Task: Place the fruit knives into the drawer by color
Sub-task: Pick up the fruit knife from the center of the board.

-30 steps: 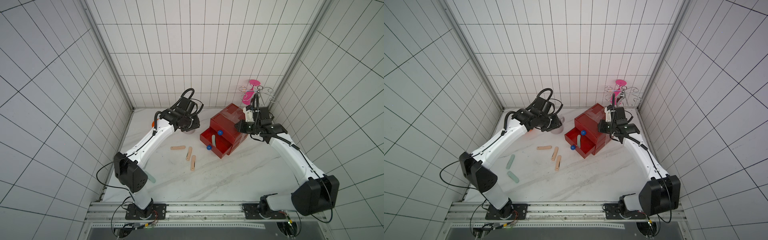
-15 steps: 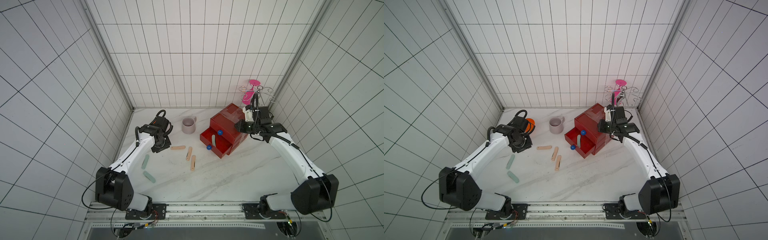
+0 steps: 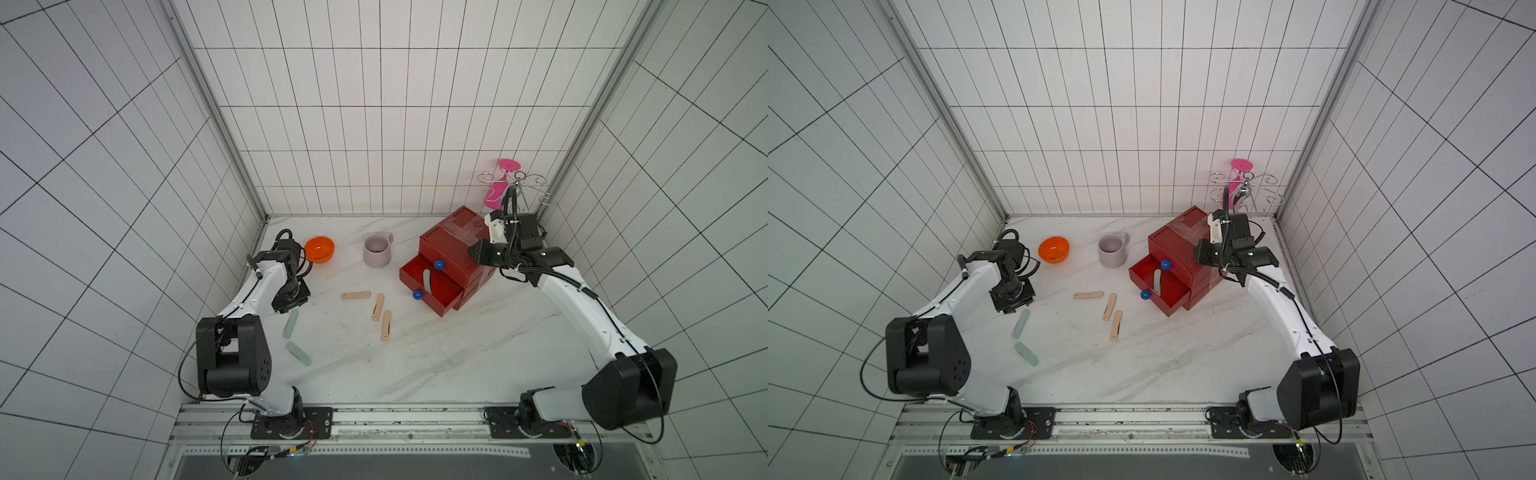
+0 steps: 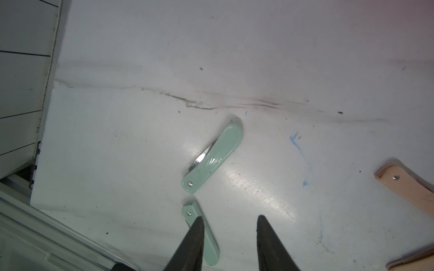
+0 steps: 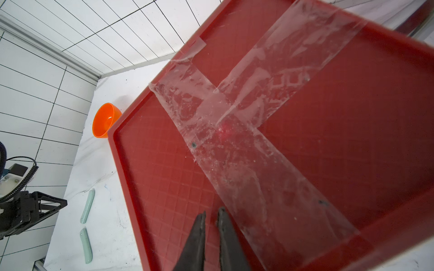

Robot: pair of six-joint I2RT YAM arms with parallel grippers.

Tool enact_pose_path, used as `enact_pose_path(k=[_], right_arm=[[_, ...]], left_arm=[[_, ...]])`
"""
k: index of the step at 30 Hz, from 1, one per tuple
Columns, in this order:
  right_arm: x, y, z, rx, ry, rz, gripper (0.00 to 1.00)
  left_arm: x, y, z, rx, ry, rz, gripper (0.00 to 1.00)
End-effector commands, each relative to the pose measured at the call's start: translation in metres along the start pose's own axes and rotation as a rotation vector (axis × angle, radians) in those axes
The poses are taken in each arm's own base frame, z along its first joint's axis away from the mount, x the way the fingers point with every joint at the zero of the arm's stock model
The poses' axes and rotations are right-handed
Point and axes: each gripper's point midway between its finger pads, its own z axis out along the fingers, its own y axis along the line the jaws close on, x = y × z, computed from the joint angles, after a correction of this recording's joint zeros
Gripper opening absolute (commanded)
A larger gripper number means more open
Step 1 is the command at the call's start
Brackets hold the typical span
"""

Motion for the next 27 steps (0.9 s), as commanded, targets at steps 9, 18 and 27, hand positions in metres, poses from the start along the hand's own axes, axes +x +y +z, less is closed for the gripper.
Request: enact_pose_path(k=[9,18,27], right_arm=[[0.15,-0.038,0.016,0.132,0.553,0.141,0.16],[0.148,-0.038,0.018,0.137,0.545,0.147,0.17],[0.149,-0.04,0.019,0.146,0.545,0.152,0.17]], left_arm=[[-0.012,0.007,0.028,-0.056,0.057,0.111,0.43],[-0.004,0.007,0.051,-0.062,0.112,0.15,0.47],[0.0,0.012,0.073,-0.061,0.16,0.147,0.48]])
